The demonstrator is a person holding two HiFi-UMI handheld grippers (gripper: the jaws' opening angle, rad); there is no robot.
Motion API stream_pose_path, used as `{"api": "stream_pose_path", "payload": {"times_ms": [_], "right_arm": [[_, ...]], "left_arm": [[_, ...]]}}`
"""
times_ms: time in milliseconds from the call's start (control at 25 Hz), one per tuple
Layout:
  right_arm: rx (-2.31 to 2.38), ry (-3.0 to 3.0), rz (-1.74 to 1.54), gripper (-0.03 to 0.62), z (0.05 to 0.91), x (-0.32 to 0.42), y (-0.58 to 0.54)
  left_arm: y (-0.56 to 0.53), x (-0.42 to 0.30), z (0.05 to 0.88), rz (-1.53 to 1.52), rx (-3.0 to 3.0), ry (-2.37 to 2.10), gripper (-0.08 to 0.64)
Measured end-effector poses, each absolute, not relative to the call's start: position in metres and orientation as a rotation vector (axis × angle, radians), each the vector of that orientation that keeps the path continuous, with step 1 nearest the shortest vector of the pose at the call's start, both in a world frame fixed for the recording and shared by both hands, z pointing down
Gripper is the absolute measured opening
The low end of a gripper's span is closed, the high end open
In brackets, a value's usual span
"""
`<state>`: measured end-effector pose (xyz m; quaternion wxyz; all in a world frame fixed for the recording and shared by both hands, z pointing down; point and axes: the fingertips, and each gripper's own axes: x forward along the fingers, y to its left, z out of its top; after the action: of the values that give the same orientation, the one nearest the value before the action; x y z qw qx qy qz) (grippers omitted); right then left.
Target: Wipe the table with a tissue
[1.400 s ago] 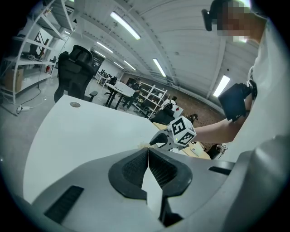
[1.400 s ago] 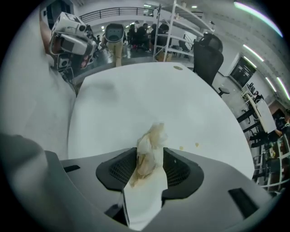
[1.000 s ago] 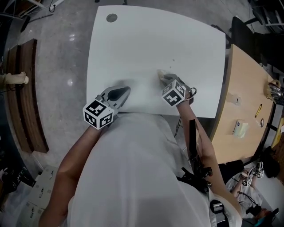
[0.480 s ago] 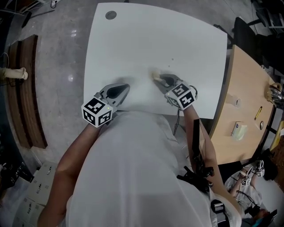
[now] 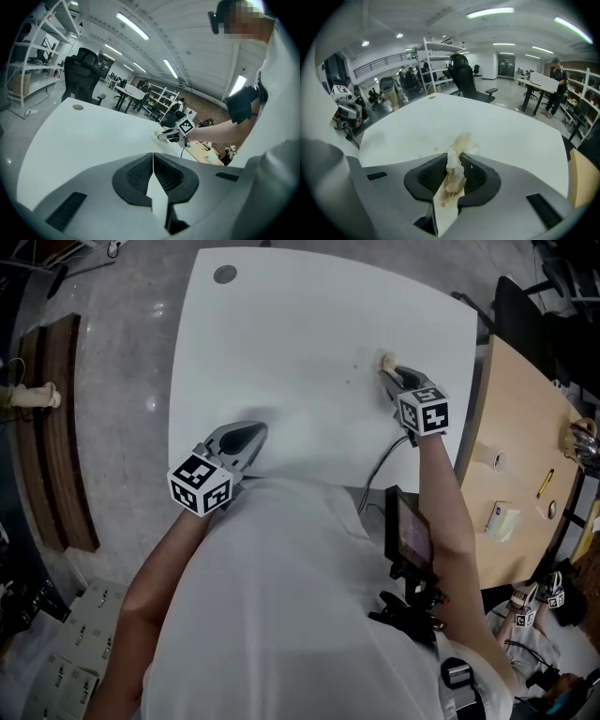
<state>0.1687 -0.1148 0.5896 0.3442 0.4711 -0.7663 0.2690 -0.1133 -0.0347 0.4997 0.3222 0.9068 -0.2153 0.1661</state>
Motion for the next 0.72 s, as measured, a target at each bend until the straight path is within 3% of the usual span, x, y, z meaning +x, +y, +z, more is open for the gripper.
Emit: {"api": "stream_pose_path", "payload": {"times_ms": [280, 720], "right_arm": [[0.979, -2.013, 0.468, 0.081, 0.609, 0.147, -0.149], [0.912, -2.04, 0.414, 0.072, 0.62, 0.133, -0.154]], "left_arm": [[-0.022, -0.102, 0.504, 0.471, 2.365, -0.616, 0.008], [-0.002, -0.086, 0.502, 0.461, 2.35, -0.719, 0.008]]}}
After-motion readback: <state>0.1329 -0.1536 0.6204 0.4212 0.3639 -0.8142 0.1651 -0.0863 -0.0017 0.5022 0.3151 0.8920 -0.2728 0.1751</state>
